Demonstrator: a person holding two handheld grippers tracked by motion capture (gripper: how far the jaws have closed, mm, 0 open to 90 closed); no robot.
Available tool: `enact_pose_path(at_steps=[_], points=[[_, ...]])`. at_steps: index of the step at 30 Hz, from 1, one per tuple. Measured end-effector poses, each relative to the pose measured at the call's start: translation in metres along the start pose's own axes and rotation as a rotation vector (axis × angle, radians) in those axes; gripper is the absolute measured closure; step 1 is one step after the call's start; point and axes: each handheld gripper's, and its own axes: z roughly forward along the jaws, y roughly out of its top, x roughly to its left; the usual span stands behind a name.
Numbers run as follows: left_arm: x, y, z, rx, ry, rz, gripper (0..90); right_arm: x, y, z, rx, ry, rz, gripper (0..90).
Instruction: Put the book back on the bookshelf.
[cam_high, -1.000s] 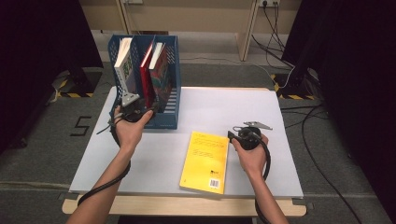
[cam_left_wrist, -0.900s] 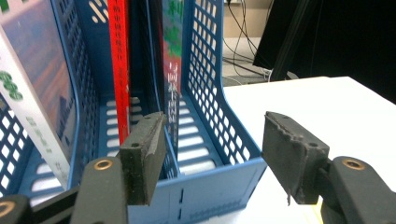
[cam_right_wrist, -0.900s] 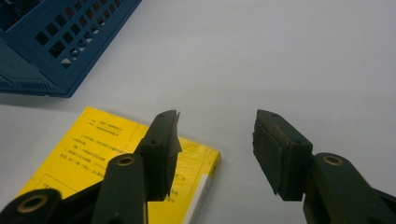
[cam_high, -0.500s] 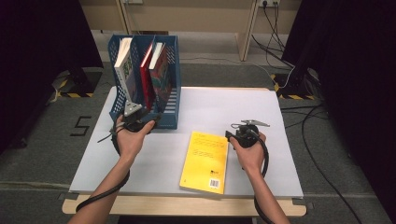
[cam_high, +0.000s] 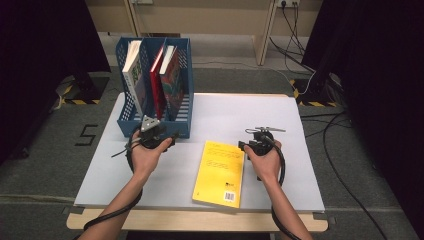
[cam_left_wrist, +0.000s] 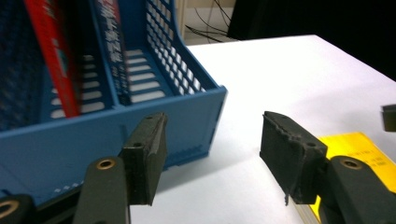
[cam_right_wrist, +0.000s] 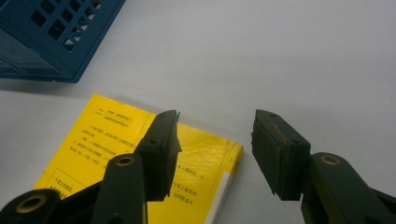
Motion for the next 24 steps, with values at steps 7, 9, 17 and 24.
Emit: enact_pose_path(at_steps=[7,9,17,24], points=[[-0.01,-0.01,0.007,0.041,-0.052,0.005,40.3,-0.002,0.004,0.007,0.044,0.013,0.022,50.7],[-0.013,-0.013,0.008,0.05,-0.061,0.009,40.3,-0.002,0.005,0.008,0.053,0.011,0.018,50.6],[-0.027,-0.024,0.017,0.089,-0.11,0.022,39.1,-0.004,0.007,0.013,0.082,0.018,0.023,49.6],[-0.046,-0.032,0.028,0.139,-0.178,0.043,39.1,-0.003,0.009,0.016,0.097,0.026,0.022,48.9]])
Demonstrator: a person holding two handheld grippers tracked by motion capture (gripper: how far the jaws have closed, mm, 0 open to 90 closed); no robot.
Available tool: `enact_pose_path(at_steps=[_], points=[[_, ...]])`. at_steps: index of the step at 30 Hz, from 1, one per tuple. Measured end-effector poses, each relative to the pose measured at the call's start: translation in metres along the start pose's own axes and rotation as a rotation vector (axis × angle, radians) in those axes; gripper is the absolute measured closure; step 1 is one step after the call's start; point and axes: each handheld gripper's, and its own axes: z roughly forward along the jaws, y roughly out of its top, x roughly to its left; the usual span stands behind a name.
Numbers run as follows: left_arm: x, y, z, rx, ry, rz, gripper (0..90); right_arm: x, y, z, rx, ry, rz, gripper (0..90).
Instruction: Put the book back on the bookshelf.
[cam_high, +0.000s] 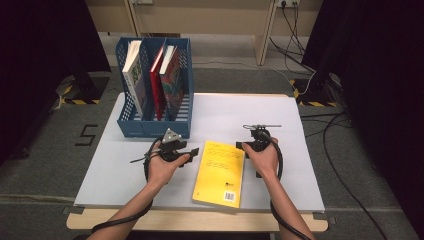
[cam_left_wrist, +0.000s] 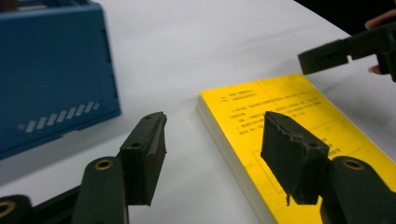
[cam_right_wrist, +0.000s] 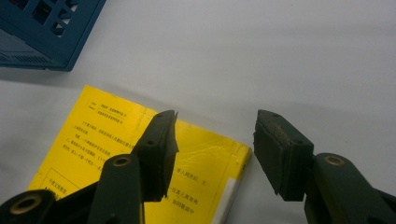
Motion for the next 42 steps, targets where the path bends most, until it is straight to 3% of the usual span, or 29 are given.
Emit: enact_pose_path(at_steps=[6,15,21,26,34,42], points=[[-0.012,-0.005,0.013,0.049,-0.059,-0.001,39.2,-0.001,0.002,0.003,0.018,0.014,-0.001,48.8],[-0.02,-0.018,0.023,0.092,-0.089,-0.004,39.3,-0.004,0.001,0.009,0.058,0.014,0.007,48.3],[-0.019,-0.022,0.021,0.117,-0.093,0.0,39.0,-0.004,0.001,0.012,0.074,0.018,0.009,47.4],[-0.017,-0.026,0.023,0.125,-0.105,-0.025,38.9,-0.005,0.0,0.016,0.096,0.02,0.013,45.9],[-0.017,-0.031,0.025,0.145,-0.132,-0.049,39.3,-0.007,0.007,0.018,0.148,0.038,-0.033,42.6],[-0.015,-0.033,0.024,0.154,-0.16,-0.075,39.7,-0.006,0.012,0.02,0.183,0.042,-0.03,42.1]])
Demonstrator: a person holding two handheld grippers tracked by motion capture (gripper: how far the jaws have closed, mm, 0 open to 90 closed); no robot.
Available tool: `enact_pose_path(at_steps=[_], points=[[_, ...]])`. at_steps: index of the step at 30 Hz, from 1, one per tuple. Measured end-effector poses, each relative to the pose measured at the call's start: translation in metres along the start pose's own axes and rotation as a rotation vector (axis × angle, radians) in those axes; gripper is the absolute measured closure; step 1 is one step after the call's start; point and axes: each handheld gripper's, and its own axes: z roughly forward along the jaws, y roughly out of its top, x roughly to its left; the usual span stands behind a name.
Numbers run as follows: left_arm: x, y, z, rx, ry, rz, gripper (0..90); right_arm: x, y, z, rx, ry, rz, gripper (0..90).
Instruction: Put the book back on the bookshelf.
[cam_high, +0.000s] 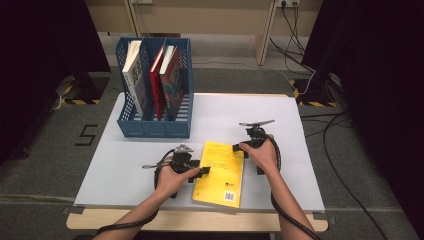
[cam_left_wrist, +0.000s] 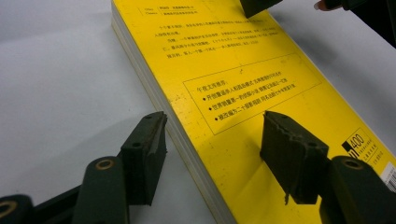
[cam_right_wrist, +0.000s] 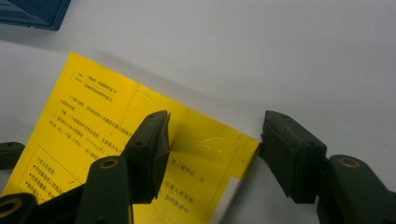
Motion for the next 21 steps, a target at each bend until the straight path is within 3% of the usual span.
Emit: enact_pose_path(at_steps=[5,13,17,21], points=[[-0.0006,0.0004,0.0008,0.011,-0.016,0.004,40.3,-0.0019,0.0021,0.0002,0.012,0.019,0.001,41.9],[-0.0016,0.0001,0.0005,0.013,-0.012,-0.002,40.4,-0.0029,0.0024,0.0012,0.011,0.027,-0.025,41.6],[-0.0031,0.0001,0.0007,0.021,-0.002,0.014,40.1,-0.0015,0.0023,0.0015,0.015,0.019,-0.042,41.2],[-0.0035,0.0008,0.0009,0.027,-0.004,0.018,40.2,-0.0042,0.0025,0.0009,0.013,0.036,-0.008,45.1]])
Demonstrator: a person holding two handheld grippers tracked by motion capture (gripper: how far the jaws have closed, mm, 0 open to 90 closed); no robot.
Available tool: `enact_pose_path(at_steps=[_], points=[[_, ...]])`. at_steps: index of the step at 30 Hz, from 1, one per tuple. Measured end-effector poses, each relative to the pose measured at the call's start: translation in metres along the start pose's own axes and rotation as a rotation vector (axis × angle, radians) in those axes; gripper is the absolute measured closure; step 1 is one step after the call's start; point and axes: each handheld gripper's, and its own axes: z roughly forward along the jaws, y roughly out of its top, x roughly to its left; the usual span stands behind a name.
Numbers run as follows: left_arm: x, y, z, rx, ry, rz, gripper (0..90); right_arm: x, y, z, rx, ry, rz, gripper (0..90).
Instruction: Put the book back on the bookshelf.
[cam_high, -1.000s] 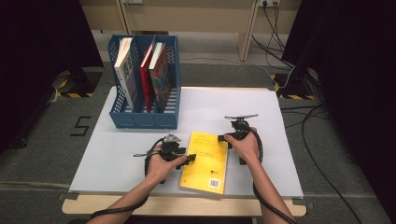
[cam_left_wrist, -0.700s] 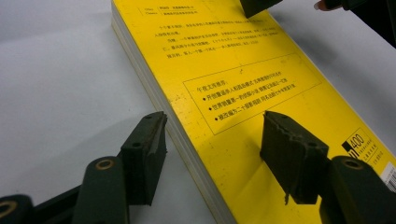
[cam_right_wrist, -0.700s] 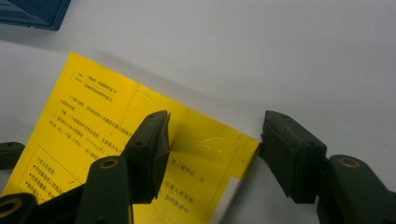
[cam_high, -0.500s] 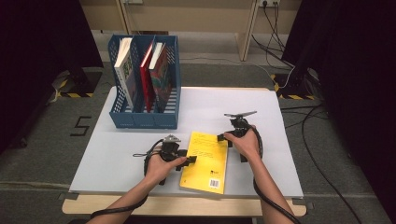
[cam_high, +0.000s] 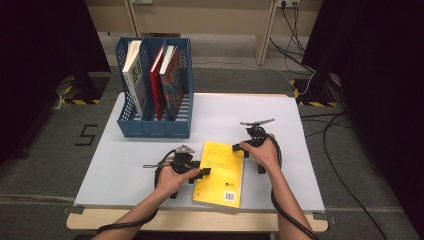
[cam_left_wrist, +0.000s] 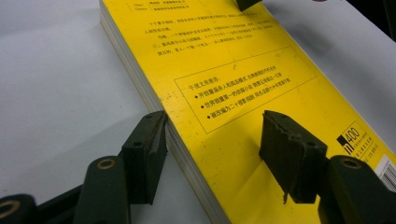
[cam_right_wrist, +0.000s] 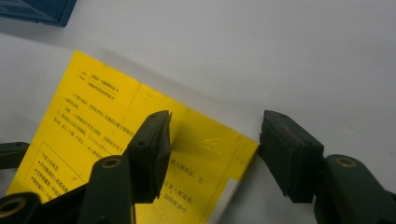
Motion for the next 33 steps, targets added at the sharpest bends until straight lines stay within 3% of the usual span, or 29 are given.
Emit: enact_pose_path(at_steps=[5,11,14,20,28,33], points=[[-0.001,0.0,0.0,0.003,0.001,0.001,39.9,-0.005,-0.001,0.0,-0.017,0.029,0.037,48.0],[-0.003,0.0,0.001,-0.002,0.014,-0.001,39.0,-0.006,-0.002,-0.001,-0.024,0.027,0.084,52.6],[-0.003,-0.001,0.001,-0.003,0.02,0.0,39.1,-0.006,-0.002,-0.001,-0.027,0.015,0.085,55.4],[-0.004,-0.002,0.0,-0.013,0.027,-0.013,39.2,-0.01,-0.001,-0.004,-0.034,0.03,0.135,62.9],[-0.004,-0.003,0.0,-0.022,0.032,-0.026,39.8,-0.006,-0.001,-0.009,-0.057,0.004,0.124,68.6],[-0.004,-0.003,-0.001,-0.025,0.03,-0.03,39.7,-0.005,0.001,-0.014,-0.076,0.016,0.136,70.6]])
